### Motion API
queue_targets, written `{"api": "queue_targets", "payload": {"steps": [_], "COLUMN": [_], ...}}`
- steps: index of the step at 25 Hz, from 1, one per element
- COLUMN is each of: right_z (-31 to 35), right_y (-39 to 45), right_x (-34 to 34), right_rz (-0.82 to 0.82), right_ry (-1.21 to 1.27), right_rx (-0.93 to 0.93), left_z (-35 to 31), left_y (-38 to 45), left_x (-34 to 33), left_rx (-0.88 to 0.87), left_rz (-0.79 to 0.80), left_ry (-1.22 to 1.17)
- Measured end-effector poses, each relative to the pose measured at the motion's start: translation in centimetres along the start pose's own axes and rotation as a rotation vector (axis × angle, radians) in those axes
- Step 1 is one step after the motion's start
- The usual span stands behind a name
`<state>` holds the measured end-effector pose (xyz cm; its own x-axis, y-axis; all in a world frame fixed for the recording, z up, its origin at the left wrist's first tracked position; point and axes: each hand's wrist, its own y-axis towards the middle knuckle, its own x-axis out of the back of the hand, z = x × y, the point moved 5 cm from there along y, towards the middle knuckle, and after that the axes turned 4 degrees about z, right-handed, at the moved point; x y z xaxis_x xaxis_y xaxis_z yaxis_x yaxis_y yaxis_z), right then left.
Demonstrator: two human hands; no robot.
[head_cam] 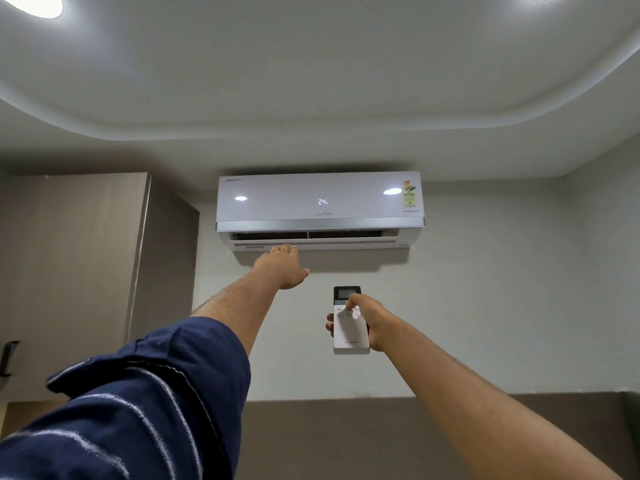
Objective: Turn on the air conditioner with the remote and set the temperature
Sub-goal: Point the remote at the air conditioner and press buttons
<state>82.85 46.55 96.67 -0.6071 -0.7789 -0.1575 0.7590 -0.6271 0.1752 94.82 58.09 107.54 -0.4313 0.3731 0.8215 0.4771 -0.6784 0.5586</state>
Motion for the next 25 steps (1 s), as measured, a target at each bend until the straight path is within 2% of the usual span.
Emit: {"api": "queue_targets", "payload": {"steps": [25], "right_z": [0.52], "right_y": [0.72], "right_x": [-0.54], "right_rz": [0.042], "right_ry": [0.032], "right_rx": [0.033], "left_z": [0.17], "left_y": [0.66], "left_x": [0.48], "left_rx": [-0.004], "left_rz": [-0.002], "left_ry": [-0.009]}}
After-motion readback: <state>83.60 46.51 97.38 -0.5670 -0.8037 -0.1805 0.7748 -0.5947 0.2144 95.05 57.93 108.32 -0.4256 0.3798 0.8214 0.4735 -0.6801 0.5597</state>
